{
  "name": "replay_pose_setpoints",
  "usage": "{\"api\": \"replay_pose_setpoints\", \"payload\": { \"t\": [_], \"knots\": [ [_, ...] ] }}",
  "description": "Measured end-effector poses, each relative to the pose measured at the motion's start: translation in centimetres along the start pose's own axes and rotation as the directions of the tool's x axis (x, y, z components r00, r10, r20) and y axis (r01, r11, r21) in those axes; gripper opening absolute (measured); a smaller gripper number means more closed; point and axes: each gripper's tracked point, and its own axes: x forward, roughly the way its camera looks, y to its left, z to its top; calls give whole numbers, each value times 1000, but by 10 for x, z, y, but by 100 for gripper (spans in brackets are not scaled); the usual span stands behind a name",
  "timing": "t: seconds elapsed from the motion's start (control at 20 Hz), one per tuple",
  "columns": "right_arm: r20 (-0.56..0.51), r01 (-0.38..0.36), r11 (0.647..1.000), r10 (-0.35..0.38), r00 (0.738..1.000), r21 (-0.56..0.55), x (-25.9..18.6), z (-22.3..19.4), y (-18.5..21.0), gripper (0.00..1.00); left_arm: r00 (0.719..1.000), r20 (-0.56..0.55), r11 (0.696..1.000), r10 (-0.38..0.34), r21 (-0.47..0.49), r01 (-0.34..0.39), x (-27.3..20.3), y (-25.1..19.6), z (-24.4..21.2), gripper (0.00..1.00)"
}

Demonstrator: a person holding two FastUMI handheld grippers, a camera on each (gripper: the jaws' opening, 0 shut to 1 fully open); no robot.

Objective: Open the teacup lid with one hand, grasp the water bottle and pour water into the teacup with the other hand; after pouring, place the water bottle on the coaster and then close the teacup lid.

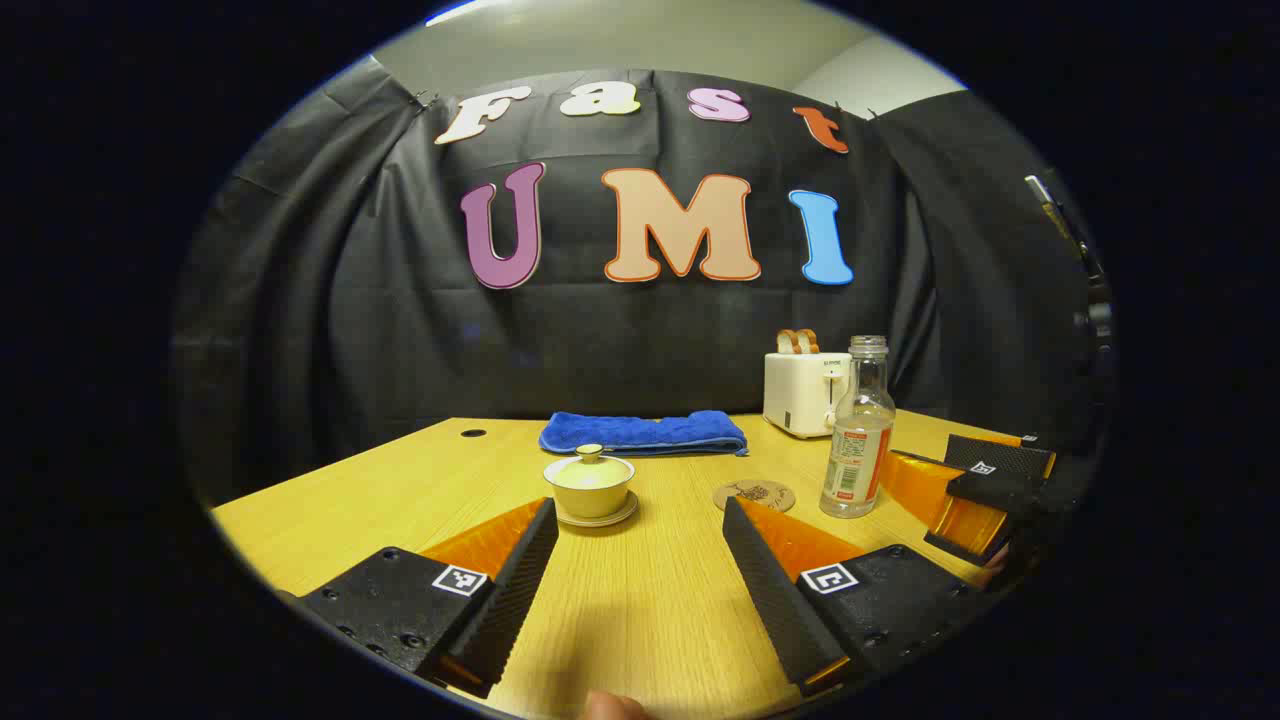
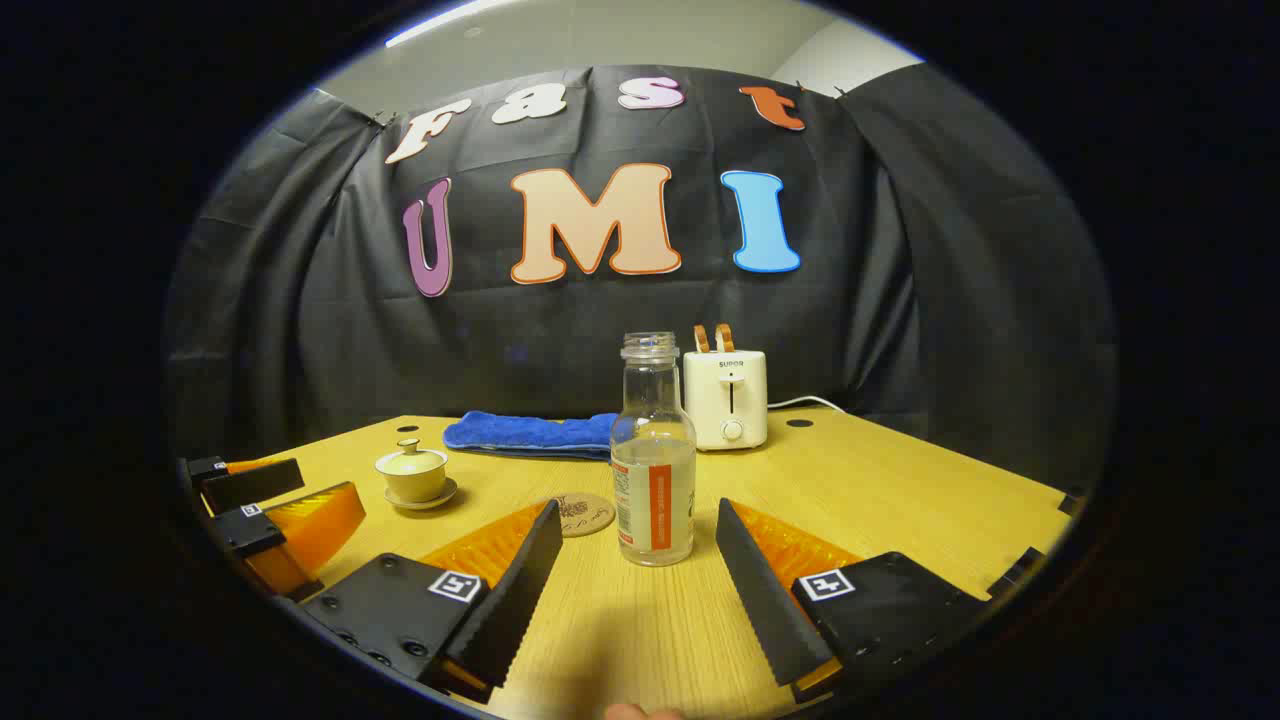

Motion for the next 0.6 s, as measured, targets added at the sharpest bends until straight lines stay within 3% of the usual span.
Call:
{"api": "replay_pose_setpoints", "payload": {
  "t": [0.15,0.6],
  "knots": [
    [66,-22,1000,22,998,-7,-5,10,5,98,1000,22,1000,3,-3,-3,-1,0,3,97],
    [63,-38,999,38,997,-8,-3,8,7,97,1000,18,1000,13,-3,-13,-1,1,2,97]
  ]
}}
